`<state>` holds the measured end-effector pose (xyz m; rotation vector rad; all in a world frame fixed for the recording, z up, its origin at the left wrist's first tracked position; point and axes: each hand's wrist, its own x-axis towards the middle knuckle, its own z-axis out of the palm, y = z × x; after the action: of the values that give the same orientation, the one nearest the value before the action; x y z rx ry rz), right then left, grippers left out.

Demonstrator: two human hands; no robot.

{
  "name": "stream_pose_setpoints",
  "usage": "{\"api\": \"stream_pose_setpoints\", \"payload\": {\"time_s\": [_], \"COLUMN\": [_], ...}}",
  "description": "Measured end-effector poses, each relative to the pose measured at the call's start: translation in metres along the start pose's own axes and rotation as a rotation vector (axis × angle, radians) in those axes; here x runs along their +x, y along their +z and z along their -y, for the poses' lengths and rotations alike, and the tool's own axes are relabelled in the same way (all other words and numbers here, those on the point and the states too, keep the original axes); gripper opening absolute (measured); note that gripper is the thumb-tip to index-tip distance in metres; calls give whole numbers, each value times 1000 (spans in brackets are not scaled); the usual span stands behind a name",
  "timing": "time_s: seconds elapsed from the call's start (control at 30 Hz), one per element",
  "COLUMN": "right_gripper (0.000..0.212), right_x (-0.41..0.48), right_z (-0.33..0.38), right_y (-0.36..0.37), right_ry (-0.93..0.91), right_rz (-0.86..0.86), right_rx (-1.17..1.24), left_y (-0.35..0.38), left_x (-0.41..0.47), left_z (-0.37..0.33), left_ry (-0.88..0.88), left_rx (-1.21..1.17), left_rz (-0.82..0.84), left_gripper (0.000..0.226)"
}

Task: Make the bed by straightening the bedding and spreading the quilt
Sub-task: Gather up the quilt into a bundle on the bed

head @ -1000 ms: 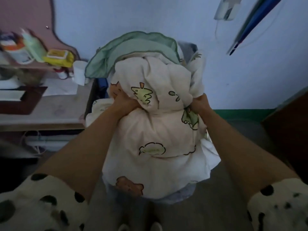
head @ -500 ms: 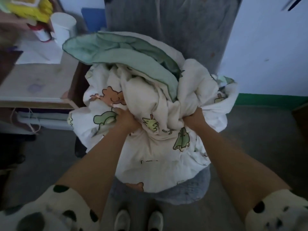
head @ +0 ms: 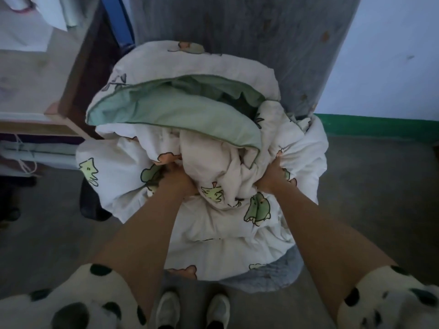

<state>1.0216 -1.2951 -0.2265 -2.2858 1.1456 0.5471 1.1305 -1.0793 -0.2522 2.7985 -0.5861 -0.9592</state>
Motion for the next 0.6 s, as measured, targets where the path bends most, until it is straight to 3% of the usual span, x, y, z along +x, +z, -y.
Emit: {"api": "stream_pose_setpoints", "payload": {"time_s": [0.1, 0.27, 0.4, 0.6], "right_gripper": [120, 68, 96, 72], "right_x": [12, -7, -51, -92], "right_z": [-3, -5, 12, 35], "right_y": [3, -17, -57, -97], "right_ry": [-155, -343, -312, -289], "right_rz": [93, 69, 122, 118], "right_rx": [-48, -67, 19, -61], "left_y": [-11, -37, -72, -120], "left_x": [-6, -30, -56, -96], "left_z": [-2, -5, -13, -31], "left_ry": [0, 62, 61, 77], "left_rx": [-26, -64, -45, 25], "left_rz": [46, 98, 65, -93], "left_gripper": [81, 76, 82, 44]}}
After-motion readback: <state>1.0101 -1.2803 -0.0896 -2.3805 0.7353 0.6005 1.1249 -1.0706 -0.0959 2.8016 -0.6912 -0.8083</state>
